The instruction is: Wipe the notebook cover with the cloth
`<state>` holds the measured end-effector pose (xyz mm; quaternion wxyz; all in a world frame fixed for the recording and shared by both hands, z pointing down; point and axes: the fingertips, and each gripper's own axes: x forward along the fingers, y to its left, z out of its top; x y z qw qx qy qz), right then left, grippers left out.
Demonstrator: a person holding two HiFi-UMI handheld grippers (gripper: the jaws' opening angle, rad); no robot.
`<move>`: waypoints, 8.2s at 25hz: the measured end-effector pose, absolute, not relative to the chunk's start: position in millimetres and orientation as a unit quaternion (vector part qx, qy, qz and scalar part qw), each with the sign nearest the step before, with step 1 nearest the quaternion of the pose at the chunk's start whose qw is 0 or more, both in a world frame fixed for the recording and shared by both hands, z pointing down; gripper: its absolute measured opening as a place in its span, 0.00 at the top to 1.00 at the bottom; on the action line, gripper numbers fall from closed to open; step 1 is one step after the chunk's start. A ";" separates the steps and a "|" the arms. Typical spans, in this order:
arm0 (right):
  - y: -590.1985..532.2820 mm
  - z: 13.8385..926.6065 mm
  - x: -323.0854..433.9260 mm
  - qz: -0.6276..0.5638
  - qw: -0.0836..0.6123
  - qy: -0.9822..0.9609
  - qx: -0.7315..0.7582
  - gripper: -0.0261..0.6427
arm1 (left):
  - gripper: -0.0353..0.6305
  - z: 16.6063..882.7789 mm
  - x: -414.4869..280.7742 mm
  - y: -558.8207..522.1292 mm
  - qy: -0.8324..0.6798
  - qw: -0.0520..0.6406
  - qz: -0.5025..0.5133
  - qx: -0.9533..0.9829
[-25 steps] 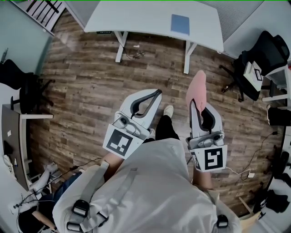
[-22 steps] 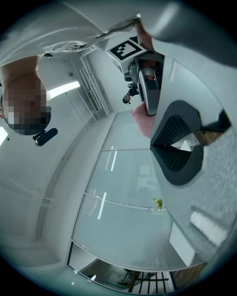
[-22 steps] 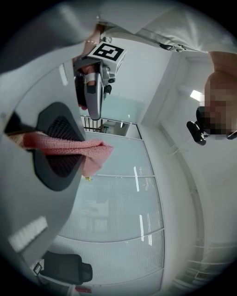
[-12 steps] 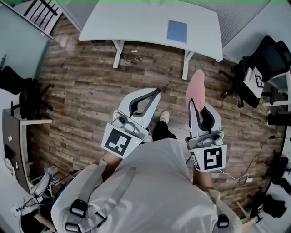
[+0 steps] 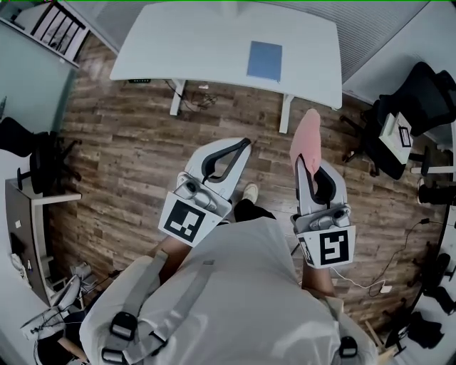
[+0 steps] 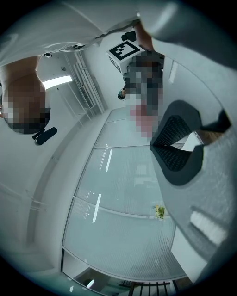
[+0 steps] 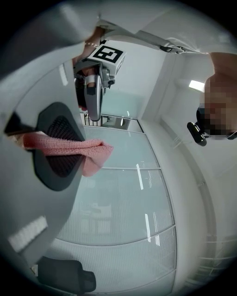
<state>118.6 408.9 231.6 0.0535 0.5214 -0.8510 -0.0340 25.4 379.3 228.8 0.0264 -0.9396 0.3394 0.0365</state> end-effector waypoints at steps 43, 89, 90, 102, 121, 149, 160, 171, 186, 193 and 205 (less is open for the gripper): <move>72.9 256.0 125.4 -0.030 0.070 -0.854 0.515 0.91 | 0.95 257.0 44.4 43.8 0.331 0.010 0.040 -0.943; -112.7 515.0 92.4 -0.203 0.435 -0.787 0.389 0.91 | 0.95 546.4 61.2 -121.6 0.256 -0.045 -0.186 -0.948; -116.1 524.5 92.2 -0.207 0.445 -0.783 0.381 0.91 | 0.95 554.3 62.9 -123.1 0.253 -0.046 -0.193 -0.947; -147.9 617.3 95.6 -0.245 0.545 -0.745 0.297 0.91 | 0.95 632.9 84.5 -128.9 0.197 -0.051 -0.269 -0.941; -174.8 700.0 105.7 -0.248 0.629 -0.705 0.213 0.91 | 0.95 678.3 94.8 -126.3 0.144 -0.059 -0.333 -0.930; -142.6 708.4 104.5 -0.270 0.633 -0.701 0.187 0.95 | 0.95 688.5 93.2 -125.6 0.139 -0.041 -0.362 -0.921; -122.0 707.5 103.7 -0.284 0.635 -0.697 0.176 0.96 | 0.95 693.5 90.5 -126.2 0.143 -0.036 -0.380 -0.913; -107.1 708.4 101.9 -0.283 0.637 -0.696 0.174 0.96 | 0.95 695.6 90.1 -126.4 0.140 -0.041 -0.382 -0.913; -78.3 708.5 98.2 -0.273 0.633 -0.703 0.174 0.96 | 0.95 695.9 89.7 -125.1 0.143 -0.035 -0.391 -0.909; -67.0 709.8 95.7 -0.271 0.633 -0.705 0.172 0.96 | 0.95 698.5 89.6 -126.9 0.142 -0.042 -0.388 -0.910; -42.6 709.1 86.7 -0.246 0.619 -0.727 0.167 0.96 | 0.95 699.0 89.7 -126.4 0.138 -0.045 -0.388 -0.910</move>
